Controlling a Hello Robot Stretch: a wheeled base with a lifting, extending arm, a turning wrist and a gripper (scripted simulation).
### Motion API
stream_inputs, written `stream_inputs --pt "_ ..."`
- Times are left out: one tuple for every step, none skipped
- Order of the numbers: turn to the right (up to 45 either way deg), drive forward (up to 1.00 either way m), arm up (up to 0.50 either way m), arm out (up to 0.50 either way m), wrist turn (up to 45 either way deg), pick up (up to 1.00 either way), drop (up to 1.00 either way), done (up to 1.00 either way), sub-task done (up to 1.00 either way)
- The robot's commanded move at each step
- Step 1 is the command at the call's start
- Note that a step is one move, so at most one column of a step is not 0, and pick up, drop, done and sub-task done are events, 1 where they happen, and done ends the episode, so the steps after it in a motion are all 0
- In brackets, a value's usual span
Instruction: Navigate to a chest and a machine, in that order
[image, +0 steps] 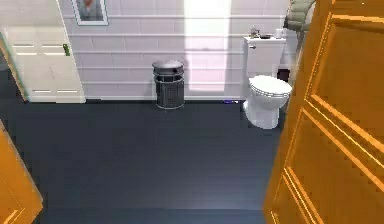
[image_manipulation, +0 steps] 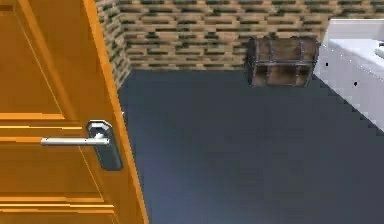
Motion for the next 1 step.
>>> stream_inputs --pt "0.0 1.0 0.0 0.0 0.0 0.0 0.0 0.0 0.0"
